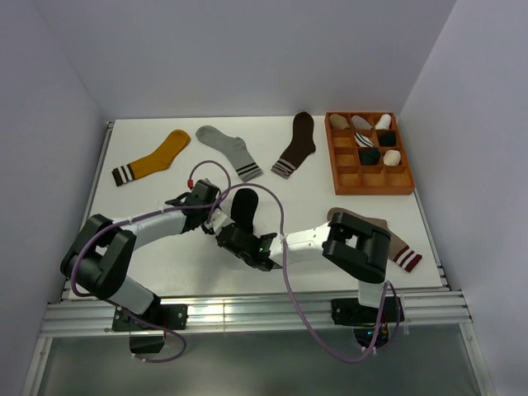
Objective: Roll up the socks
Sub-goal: Roll the sock at the center of the board.
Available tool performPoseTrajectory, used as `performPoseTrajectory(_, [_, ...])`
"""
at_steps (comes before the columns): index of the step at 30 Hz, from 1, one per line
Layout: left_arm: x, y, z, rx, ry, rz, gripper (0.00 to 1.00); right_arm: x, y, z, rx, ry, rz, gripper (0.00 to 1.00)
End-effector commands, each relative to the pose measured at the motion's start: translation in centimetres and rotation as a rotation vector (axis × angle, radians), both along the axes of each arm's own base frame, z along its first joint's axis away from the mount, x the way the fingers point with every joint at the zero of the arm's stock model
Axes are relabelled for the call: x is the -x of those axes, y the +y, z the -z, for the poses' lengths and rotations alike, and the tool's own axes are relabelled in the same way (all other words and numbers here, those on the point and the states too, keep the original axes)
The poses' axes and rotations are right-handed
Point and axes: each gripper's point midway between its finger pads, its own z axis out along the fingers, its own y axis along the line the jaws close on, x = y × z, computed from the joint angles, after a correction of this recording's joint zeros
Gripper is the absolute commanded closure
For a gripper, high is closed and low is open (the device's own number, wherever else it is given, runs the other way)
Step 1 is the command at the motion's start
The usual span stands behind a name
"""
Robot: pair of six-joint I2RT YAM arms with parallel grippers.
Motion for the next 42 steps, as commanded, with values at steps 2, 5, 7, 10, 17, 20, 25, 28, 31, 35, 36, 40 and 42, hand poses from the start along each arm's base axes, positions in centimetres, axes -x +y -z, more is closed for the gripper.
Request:
performPoseTrajectory(2, [1.5,0.8,-0.5,-0.06,0.02,0.05,0.75,1.4,-1.9,3.6,0.124,0.106,0.013,0.82])
performPoseTrajectory(5, [1.4,1.0,-1.7,-0.05,-0.004,0.035,0.56,2.3,-1.7,2.9,0.065,0.177,-0.002,1.0])
performPoseTrajectory(7, [0.6,2.1,-2.5,-0.079,-0.042,-0.025,0.41,3.6,-1.6,3.0,0.041,0.272,-0.044,1.0])
performPoseTrajectory(10, [0.1,3.8,-3.4,-0.083,-0.074,-0.12,0.27,4.5,-1.2,2.1,-0.036,0.407,-0.062,1.0])
performPoseTrajectory(17, [0.1,7.6,-4.9,-0.015,-0.14,-0.354,0.22,5.1,-0.3,-0.3,-0.233,0.724,-0.12,1.0])
performPoseTrajectory(20, [0.6,7.4,-5.5,0.053,-0.176,-0.353,0.22,5.5,0.6,-1.9,-0.351,0.902,-0.18,1.0])
performPoseTrajectory(25, [1.8,5.9,-5.3,0.164,-0.19,-0.283,0.21,4.5,1.5,-3.2,-0.524,1.12,-0.197,1.0])
performPoseTrajectory(28, [2.9,5.4,-4.6,0.194,-0.162,-0.273,0.24,3.8,2.2,-3.4,-0.582,1.179,-0.197,1.0])
performPoseTrajectory(31, [3.7,5.0,-3.8,0.209,-0.141,-0.278,0.25,3.5,2.6,-3.4,-0.635,1.236,-0.196,1.0])
performPoseTrajectory(35, [4.3,4.1,-3.0,0.236,-0.119,-0.272,0.27,3.4,2.7,-2.4,-0.676,1.326,-0.18,1.0])
performPoseTrajectory(36, [4.3,4.1,-2.5,0.227,-0.113,-0.278,0.27,3.4,2.7,-2.1,-0.687,1.346,-0.166,1.0])
performPoseTrajectory(40, [4.4,3.8,-1.4,0.214,-0.091,-0.284,0.28,2.8,2.4,-1.6,-0.706,1.378,-0.125,1.0])
performPoseTrajectory(42, [4.8,3.7,-0.6,0.209,-0.067,-0.294,0.3,2.5,2.4,-1.5,-0.722,1.384,-0.112,1.0])
